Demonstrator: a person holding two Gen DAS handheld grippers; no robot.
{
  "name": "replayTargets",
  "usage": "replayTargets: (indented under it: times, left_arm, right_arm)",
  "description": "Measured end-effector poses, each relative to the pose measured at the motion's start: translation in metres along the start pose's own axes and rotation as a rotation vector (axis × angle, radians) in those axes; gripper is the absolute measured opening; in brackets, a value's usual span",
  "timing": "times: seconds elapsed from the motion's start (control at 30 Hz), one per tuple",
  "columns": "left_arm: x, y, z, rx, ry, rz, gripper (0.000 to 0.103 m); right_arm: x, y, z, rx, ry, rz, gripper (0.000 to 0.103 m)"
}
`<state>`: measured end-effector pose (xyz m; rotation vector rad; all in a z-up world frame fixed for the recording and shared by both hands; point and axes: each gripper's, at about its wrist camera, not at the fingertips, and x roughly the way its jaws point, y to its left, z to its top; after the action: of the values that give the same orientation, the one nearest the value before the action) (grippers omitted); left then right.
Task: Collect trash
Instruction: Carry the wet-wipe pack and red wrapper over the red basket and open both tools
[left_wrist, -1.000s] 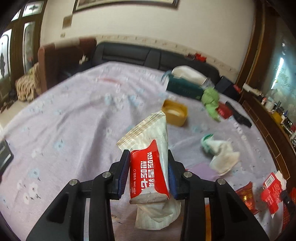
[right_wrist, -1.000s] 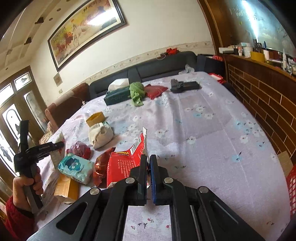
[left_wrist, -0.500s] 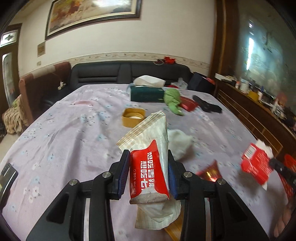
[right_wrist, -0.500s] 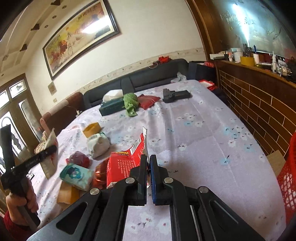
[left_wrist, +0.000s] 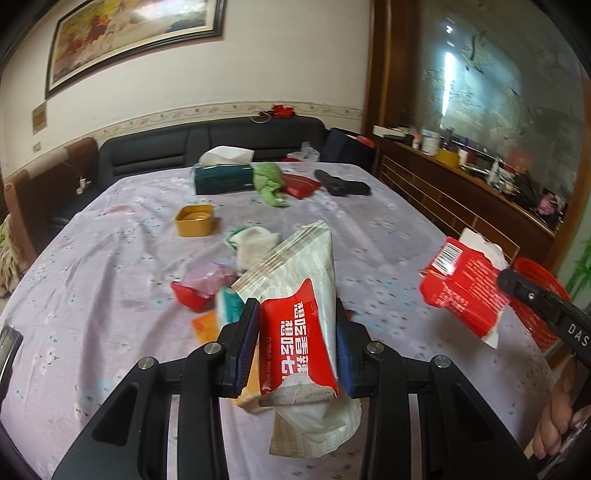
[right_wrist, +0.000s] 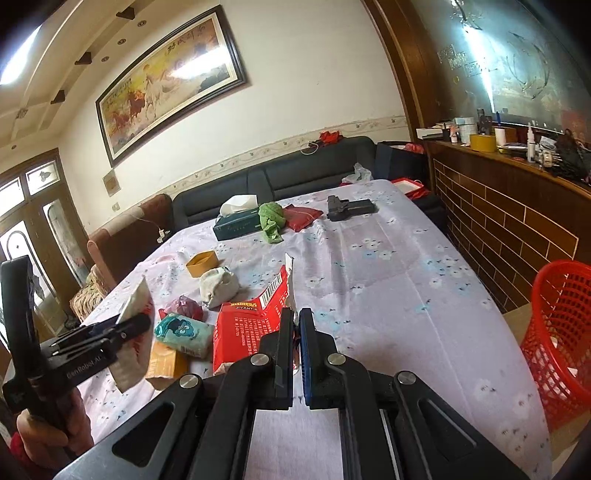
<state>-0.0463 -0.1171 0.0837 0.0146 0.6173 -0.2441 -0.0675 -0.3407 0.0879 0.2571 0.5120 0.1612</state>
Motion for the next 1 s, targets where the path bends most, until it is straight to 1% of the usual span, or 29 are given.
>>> replayTargets:
  times: [0.13, 0.3, 0.47, 0.6, 0.7, 0.87, 1.0]
  left_arm:
    - [-0.001, -0.015, -0.002, 0.009, 0.028, -0.051, 0.036]
    - [0.0, -0.035, -0.002, 0.04, 0.047, -0.074, 0.036]
    - [0.003, -0.065, 0.004, 0.083, 0.071, -0.13, 0.036]
    - [0.007, -0.099, 0.011, 0.13, 0.089, -0.199, 0.036]
    - [0.012, -0.129, 0.018, 0.155, 0.114, -0.282, 0.036]
    - [0.022, -0.181, 0.029, 0.174, 0.165, -0.405, 0.036]
    - [0.03, -0.221, 0.036, 0.182, 0.203, -0.486, 0.036]
  right_arm:
    - [-0.011, -0.006, -0.002, 0.02, -0.007, -0.005, 0.004]
    - [-0.022, -0.019, -0.003, 0.04, -0.022, -0.01, 0.004]
    - [-0.036, -0.038, -0.002, 0.073, -0.034, -0.054, 0.004]
    - [-0.064, -0.068, 0.004, 0.117, -0.079, -0.118, 0.004]
    - [-0.088, -0.096, 0.01, 0.157, -0.124, -0.187, 0.004]
    - [-0.123, -0.139, 0.016, 0.221, -0.178, -0.28, 0.004]
    - [-0.149, -0.172, 0.016, 0.269, -0.212, -0.355, 0.004]
